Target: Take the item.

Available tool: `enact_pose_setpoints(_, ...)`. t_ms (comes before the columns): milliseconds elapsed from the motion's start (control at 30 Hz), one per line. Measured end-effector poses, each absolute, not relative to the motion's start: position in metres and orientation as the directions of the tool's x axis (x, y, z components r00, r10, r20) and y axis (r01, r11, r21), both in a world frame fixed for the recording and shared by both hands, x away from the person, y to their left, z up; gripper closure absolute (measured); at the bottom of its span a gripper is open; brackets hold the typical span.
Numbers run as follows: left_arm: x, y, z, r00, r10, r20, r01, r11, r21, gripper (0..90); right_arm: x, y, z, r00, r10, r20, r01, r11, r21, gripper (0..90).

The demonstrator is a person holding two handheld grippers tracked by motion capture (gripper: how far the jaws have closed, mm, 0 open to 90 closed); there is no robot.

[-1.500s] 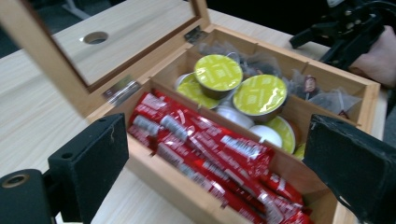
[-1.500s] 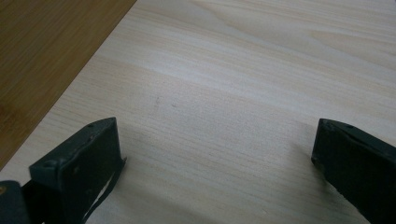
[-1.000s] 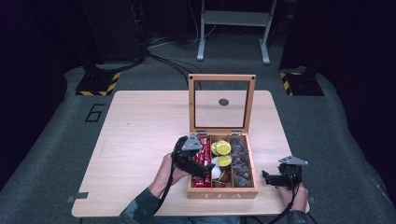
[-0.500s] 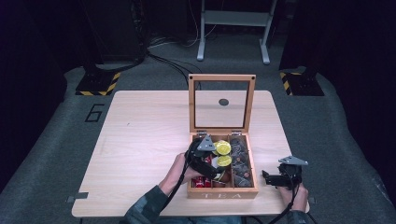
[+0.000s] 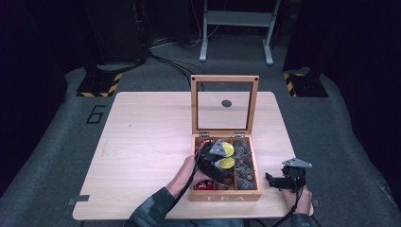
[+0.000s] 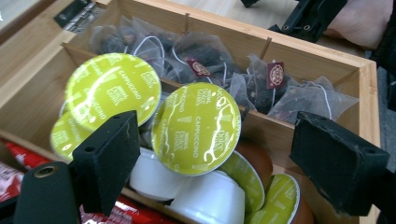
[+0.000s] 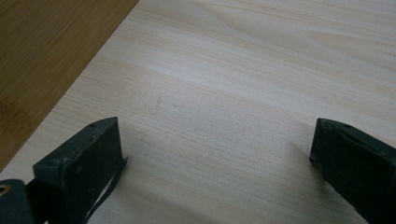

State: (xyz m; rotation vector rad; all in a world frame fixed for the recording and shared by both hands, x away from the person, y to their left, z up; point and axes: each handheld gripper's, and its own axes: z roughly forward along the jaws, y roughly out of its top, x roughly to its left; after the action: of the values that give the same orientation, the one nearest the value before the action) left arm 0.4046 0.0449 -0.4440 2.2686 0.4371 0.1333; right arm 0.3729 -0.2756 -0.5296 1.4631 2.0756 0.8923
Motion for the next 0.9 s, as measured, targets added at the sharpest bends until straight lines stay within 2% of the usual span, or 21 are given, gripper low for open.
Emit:
enact_pose_setpoints(233,0.4063,0.0370,-0.4466,0.938,0.345,-0.024,0.258,-0.654,0.711,24.2,0.3728,-0.2756,-0.5296,-0.339,0.941,0.007,0.653,0.230,0.722,1.8)
enact_pose_setpoints(500,0.4098,0.0354,-0.4493,0.930,0.367,-0.006,0.272,-0.679,0.682,38.1,0.3728,-0.2756,-0.5296,-0.339,0.941,0.007,0.652,0.229,0.722,1.8)
enact_pose_setpoints(900,0.4102,0.0349,-0.4515,0.925,0.381,0.018,0.275,-0.699,0.661,42.4,0.3728,-0.2756,-0.5296,-0.339,0.941,0.007,0.653,0.229,0.722,1.9)
